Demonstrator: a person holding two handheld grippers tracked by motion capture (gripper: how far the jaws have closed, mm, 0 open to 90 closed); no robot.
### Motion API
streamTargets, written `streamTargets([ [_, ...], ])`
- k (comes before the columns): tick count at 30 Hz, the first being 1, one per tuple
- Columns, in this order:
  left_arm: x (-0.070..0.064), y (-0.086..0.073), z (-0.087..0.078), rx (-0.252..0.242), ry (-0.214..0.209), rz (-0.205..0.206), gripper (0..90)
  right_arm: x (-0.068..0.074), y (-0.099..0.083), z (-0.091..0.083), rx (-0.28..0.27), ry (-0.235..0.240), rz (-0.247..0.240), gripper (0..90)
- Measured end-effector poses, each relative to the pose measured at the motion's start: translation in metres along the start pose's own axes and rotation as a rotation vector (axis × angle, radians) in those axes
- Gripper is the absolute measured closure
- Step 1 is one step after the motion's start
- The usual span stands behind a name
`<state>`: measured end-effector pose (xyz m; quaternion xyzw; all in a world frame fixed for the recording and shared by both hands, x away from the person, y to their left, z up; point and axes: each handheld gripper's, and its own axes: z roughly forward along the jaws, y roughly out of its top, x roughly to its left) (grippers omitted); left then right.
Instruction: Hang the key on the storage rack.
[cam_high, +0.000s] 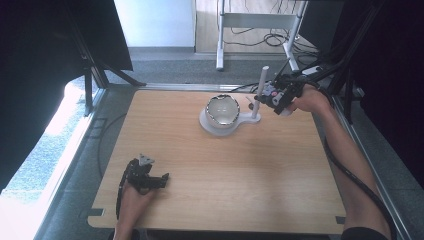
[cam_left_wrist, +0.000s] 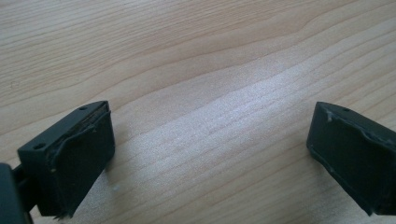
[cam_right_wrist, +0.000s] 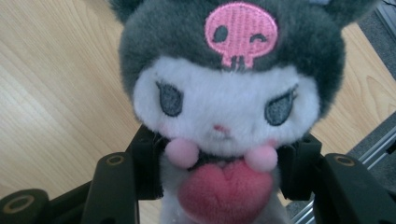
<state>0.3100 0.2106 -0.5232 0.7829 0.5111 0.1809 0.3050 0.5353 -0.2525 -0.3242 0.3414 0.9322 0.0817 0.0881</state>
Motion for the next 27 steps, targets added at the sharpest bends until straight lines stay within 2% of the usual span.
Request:
streamTargets([
  [13, 0.0, 0.0, 0.0, 0.002, 0.0, 0.0, 0.8, -0.003, -0.001, 0.032, -0.011, -0.012, 0.014, 41.7],
  [16, 0.0, 0.0, 0.0, 0.002, 0.0, -0.001, 0.8, -0.007, -0.003, 0.037, -0.018, -0.019, 0.034, 40.8],
  [21, 0.0, 0.0, 0.0, 0.002, 0.0, -0.001, 0.8, -0.008, -0.005, 0.042, -0.034, -0.024, 0.043, 35.3],
  [22, 0.0, 0.0, 0.0, 0.001, 0.0, -0.001, 0.8, -0.008, -0.005, 0.042, -0.045, -0.026, 0.042, 31.3],
  [27, 0.0, 0.0, 0.0, 0.001, 0.0, -0.001, 0.8, -0.008, -0.006, 0.039, -0.067, -0.031, 0.036, 27.4],
])
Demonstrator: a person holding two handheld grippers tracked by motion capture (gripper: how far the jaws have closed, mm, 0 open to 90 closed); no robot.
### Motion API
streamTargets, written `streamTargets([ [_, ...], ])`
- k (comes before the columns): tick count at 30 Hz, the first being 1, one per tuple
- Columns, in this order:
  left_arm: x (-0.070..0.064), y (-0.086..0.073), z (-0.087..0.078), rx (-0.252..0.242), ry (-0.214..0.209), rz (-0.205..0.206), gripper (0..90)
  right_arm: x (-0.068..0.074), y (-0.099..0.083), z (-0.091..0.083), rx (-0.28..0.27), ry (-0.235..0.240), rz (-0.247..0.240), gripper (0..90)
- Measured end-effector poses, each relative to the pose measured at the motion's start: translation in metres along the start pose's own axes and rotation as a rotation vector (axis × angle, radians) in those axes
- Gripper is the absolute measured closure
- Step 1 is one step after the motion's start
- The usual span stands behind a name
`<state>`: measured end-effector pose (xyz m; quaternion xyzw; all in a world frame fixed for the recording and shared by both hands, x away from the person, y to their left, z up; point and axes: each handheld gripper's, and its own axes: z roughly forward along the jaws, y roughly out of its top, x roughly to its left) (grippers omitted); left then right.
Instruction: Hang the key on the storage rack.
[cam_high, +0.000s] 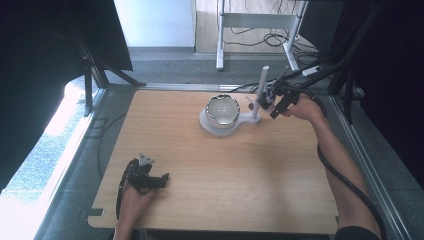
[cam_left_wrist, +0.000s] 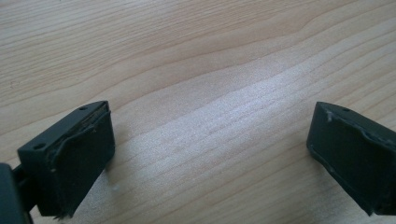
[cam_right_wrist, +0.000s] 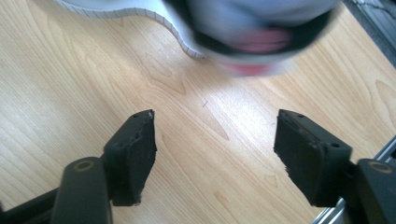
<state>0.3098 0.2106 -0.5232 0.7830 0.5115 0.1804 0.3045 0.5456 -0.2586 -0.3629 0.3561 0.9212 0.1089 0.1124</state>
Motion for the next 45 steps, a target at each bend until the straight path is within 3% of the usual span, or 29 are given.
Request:
streamTargets([
  [14, 0.0, 0.0, 0.0, 0.0, 0.0, 0.0, 0.8, 0.015, -0.01, -0.009, -0.037, 0.008, -0.049, 17.4],
  [27, 0.0, 0.0, 0.0, 0.0, 0.0, 0.0, 0.8, 0.035, -0.024, -0.012, 0.032, 0.014, -0.142, 13.4],
  [45, 0.0, 0.0, 0.0, 0.0, 0.0, 0.0, 0.8, 0.052, -0.042, -0.016, 0.016, 0.023, -0.178, 13.1],
])
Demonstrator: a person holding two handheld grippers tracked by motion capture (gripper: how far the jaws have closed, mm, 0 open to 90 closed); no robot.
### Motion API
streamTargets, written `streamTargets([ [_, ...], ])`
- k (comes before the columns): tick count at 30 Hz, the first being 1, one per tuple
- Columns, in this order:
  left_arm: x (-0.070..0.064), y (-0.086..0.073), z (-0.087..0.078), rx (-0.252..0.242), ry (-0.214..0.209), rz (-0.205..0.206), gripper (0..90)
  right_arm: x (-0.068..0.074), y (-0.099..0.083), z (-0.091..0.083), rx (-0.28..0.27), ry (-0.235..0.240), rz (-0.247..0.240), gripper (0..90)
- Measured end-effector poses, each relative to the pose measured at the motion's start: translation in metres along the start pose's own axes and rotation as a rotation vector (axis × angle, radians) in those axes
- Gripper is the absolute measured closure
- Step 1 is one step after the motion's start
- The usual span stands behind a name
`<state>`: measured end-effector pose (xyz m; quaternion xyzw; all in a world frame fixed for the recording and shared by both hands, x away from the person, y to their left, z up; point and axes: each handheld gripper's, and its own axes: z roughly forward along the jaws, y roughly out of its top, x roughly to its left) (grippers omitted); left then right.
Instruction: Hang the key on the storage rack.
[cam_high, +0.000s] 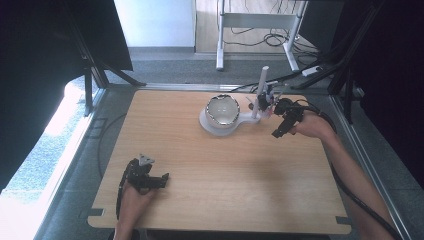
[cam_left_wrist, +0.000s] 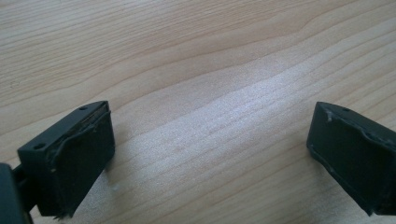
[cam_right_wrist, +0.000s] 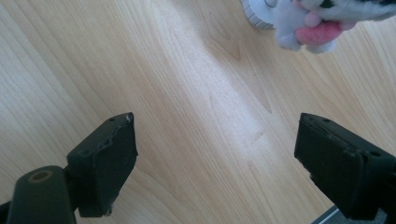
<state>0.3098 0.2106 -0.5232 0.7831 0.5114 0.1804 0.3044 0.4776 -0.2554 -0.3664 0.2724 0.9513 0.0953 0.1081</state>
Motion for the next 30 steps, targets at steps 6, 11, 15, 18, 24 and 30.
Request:
streamTargets([
  [6, 0.0, 0.0, 0.0, 0.0, 0.0, 0.0, 0.8, 0.007, -0.008, -0.001, -0.026, 0.007, -0.006, 13.1],
  [11, 0.0, 0.0, 0.0, 0.0, 0.0, 0.0, 0.8, 0.015, -0.015, -0.002, -0.045, 0.009, -0.007, 13.2],
  [15, 0.0, 0.0, 0.0, 0.0, 0.0, 0.0, 0.8, 0.021, -0.021, -0.001, -0.056, 0.004, -0.005, 13.3],
  [18, 0.0, 0.0, 0.0, 0.0, 0.0, 0.0, 0.8, 0.025, -0.025, -0.001, -0.063, 0.001, -0.004, 13.3],
  [24, 0.0, 0.0, 0.0, 0.0, 0.0, 0.0, 0.8, 0.033, -0.034, -0.001, -0.084, 0.009, -0.015, 13.3],
  [30, 0.0, 0.0, 0.0, 0.0, 0.0, 0.0, 0.8, 0.041, -0.041, -0.001, -0.094, 0.01, -0.021, 13.2],
])
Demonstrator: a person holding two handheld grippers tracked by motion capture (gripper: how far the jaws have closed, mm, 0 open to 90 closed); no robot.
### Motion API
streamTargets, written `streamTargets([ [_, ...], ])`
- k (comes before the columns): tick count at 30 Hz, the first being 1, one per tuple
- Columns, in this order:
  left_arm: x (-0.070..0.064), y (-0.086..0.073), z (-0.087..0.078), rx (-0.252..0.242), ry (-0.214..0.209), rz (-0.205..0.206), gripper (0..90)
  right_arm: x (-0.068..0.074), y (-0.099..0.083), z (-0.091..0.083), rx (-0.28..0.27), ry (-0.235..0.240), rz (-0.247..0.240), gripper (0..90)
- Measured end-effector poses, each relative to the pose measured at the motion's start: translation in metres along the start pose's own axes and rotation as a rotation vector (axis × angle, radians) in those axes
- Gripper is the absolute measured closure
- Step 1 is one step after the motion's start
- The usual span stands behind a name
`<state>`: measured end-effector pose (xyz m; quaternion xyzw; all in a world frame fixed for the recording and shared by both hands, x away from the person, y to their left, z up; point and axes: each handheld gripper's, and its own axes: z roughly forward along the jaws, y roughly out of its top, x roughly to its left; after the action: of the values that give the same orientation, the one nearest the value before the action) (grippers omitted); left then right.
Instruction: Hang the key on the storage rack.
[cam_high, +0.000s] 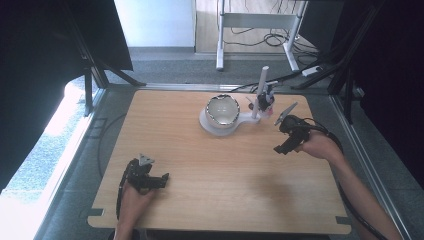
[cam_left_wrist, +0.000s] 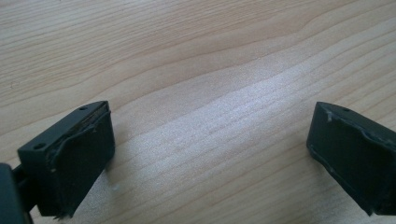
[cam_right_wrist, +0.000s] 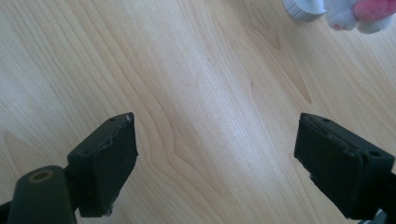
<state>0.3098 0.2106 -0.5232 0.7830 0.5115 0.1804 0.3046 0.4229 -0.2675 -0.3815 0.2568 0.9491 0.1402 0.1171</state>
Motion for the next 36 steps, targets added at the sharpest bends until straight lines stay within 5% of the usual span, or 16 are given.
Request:
streamTargets([
  [23, 0.0, 0.0, 0.0, 0.0, 0.0, 0.0, 0.8, 0.024, -0.048, 0.003, -0.056, -0.023, 0.042, 7.9],
  [36, 0.0, 0.0, 0.0, 0.002, 0.0, 0.002, 0.8, 0.041, -0.087, 0.019, -0.164, -0.017, 0.147, 3.5],
])
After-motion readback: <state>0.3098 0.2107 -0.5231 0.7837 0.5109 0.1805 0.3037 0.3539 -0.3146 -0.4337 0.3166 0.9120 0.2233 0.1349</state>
